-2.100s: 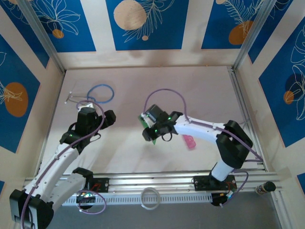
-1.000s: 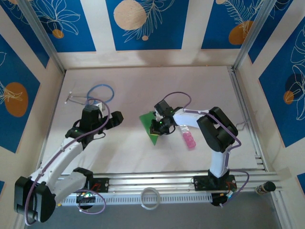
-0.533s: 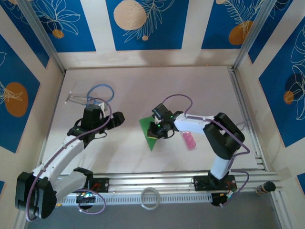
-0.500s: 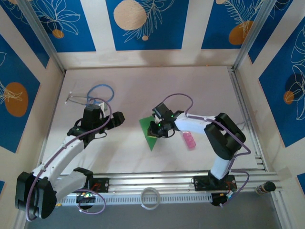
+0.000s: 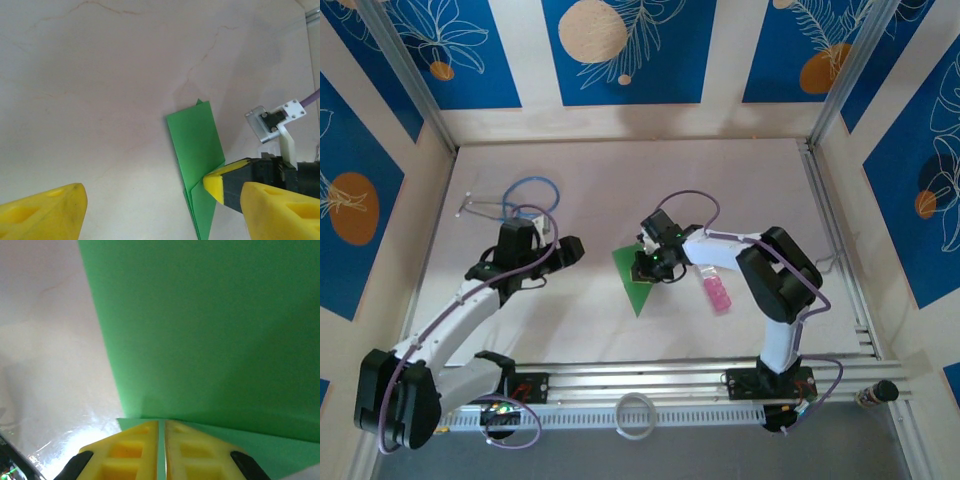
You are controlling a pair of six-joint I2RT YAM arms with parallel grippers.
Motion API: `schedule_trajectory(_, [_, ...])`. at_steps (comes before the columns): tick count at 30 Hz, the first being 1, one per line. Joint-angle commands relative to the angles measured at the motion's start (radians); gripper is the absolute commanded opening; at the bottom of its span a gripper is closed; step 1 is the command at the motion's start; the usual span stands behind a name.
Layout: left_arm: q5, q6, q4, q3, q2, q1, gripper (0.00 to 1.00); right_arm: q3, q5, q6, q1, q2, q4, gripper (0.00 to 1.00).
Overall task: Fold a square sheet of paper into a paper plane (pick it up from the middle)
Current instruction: Rotate the paper at the center of the table.
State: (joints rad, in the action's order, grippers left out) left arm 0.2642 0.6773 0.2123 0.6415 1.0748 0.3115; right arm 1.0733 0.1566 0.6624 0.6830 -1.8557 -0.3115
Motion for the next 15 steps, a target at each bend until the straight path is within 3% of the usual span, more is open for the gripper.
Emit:
schedule_trajectory(1, [0.053, 0.01, -0.031, 0.006, 0.02, -0.012, 0.79, 0.022, -0.009, 0.012, 0.003, -0.021, -0.059, 0.11])
schedule_trajectory(10, [0.145, 0.051, -0.101, 0.017, 0.103, -0.01, 0.71, -0.053, -0.068, 0.369, 0.055, -0.009, -0.007, 0.11])
schedule_trajectory(15, [0.232, 0.075, -0.148, 0.029, 0.183, -0.008, 0.61, -0.099, -0.042, 0.449, 0.083, 0.089, 0.091, 0.12])
